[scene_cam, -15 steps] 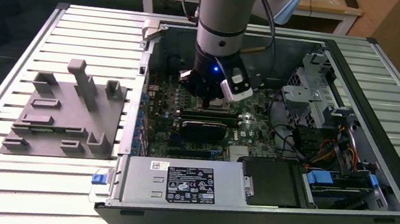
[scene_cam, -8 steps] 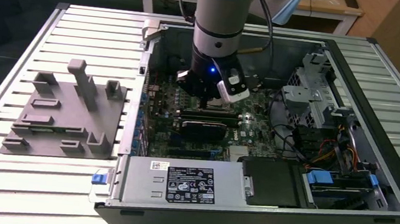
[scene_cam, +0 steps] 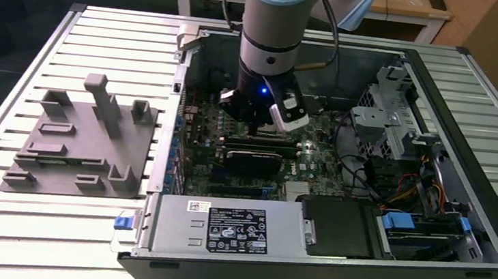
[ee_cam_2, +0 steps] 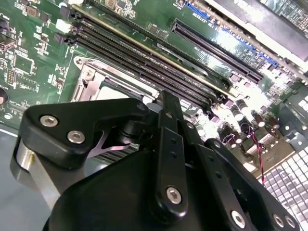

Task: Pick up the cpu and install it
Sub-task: 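Install the second cpu locking lever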

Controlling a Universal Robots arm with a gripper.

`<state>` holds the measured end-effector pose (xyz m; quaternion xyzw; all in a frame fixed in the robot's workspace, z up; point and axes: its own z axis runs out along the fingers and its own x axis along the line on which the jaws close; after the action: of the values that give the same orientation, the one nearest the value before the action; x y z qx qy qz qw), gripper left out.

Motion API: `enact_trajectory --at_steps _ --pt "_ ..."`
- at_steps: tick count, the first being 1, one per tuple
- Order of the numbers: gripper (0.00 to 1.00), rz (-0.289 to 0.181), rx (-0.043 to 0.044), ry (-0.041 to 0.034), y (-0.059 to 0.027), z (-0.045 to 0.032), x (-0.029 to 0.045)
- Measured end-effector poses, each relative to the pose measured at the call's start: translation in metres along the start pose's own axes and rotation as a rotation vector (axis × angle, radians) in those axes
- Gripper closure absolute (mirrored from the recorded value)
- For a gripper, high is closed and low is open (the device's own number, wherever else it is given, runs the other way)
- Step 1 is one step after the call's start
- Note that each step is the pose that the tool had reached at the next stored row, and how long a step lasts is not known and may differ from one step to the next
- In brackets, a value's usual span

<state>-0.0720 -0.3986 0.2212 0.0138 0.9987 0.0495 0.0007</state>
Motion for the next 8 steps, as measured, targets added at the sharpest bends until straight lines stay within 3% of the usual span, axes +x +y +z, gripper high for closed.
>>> enact_trajectory --at_steps 8 --pt "0.89 0.000 -0.0272 0.0008 -0.0050 0.0067 0.0021"
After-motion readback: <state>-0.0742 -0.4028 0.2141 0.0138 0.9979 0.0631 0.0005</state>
